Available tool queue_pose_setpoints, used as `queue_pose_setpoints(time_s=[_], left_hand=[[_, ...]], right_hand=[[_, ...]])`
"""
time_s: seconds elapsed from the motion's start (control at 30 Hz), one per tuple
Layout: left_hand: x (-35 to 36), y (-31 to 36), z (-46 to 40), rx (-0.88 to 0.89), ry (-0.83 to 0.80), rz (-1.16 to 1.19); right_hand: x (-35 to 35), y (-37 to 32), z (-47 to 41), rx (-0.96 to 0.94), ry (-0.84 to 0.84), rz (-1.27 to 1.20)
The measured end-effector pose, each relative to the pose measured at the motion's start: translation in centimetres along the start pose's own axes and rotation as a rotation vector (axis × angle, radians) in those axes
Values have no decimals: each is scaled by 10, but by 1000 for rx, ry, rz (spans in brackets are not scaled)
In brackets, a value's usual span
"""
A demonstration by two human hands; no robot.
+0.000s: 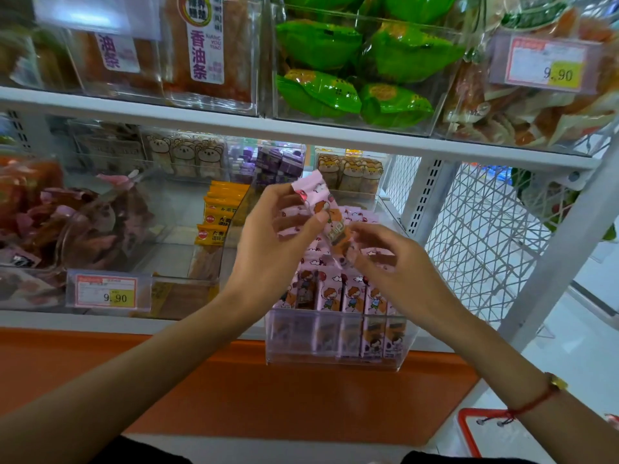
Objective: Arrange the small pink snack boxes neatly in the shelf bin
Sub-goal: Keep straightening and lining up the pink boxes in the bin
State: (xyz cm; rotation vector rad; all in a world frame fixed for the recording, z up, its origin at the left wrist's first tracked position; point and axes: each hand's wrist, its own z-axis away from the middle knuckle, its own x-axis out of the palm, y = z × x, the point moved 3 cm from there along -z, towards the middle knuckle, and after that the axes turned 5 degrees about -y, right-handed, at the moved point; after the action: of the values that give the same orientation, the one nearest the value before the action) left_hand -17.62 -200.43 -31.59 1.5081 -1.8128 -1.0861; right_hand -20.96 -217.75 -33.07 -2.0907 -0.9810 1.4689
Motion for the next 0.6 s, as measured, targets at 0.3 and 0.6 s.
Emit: queue_pose_setpoints(time_s=[0.3,0.6], left_hand=[[1,-6,-16,37,-45,-65],[23,-29,-49,-69,-264,-362]], right_hand=[[22,24,-9,-62,-235,790],[8,18,9,-123,-286,691]])
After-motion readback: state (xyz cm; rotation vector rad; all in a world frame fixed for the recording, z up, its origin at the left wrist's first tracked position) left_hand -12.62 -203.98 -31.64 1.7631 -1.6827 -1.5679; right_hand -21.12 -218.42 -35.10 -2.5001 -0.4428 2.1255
